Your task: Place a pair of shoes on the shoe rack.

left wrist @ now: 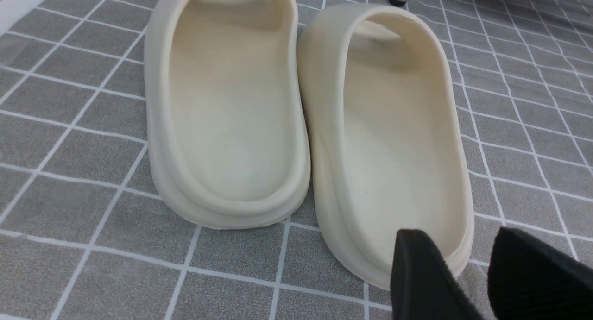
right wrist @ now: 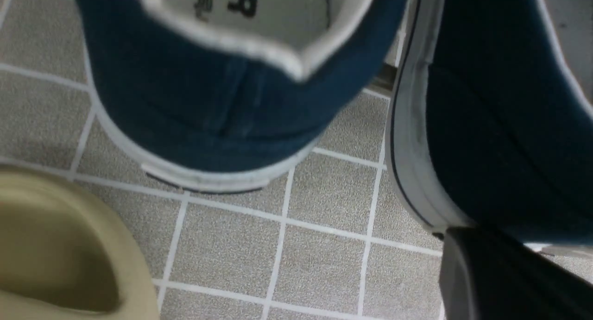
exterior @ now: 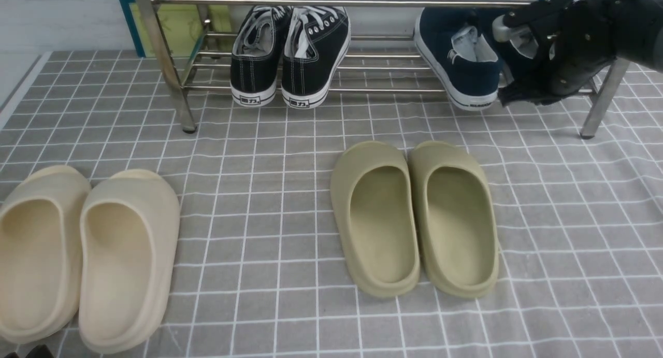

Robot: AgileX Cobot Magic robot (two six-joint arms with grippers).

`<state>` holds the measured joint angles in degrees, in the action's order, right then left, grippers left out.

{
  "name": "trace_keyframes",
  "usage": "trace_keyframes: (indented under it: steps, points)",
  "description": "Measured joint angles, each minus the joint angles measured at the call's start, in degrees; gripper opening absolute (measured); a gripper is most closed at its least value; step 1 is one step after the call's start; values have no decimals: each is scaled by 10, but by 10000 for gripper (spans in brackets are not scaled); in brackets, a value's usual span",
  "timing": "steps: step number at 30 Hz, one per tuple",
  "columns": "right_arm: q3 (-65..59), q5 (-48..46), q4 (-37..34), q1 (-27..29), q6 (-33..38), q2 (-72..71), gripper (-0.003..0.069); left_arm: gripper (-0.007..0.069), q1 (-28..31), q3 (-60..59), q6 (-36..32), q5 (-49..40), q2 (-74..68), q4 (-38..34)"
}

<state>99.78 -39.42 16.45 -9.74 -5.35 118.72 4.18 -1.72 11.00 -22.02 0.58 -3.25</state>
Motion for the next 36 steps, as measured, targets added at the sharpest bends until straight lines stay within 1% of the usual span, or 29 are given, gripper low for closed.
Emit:
trace_keyframes:
  steps: [3,7,13,16,20,21,22,24,25,27,28,29,32,36]
  points:
    - [0,-9,-9,0,-1,-4,-6,238,0,0,0,0,0,0]
    - [0,-55,-29,-1,1,-39,-6,238,0,0,0,0,0,0]
    - [-5,-80,-71,-1,12,-152,-6,238,0,0,0,0,0,0]
    - [-38,-81,-93,-1,14,-236,-6,238,0,0,0,0,0,0]
    - [-139,-79,-119,-1,14,-357,-6,238,0,0,0,0,0,0]
    - [-183,-77,-124,-1,14,-394,-5,238,0,0,0,0,0,0]
    - [-183,-76,-125,-1,14,-400,-5,238,0,0,0,0,0,0]
    - [-242,-72,-130,-1,14,-455,-5,238,0,0,0,0,0,0]
    - [-285,-66,-131,-1,15,-510,-5,238,0,0,0,0,0,0]
    - [-314,-62,-132,-1,15,-548,-3,238,0,0,0,0,0,0]
    - [-353,-49,-132,-1,15,-603,-3,238,0,0,0,0,0,0]
    - [-353,-49,-132,-1,15,-603,-3,238,0,0,0,0,0,0]
    - [-422,-25,-130,-1,15,-701,-2,238,0,0,0,0,0,0]
    - [-472,-15,-130,-1,15,-774,-1,238,0,0,0,0,0,0]
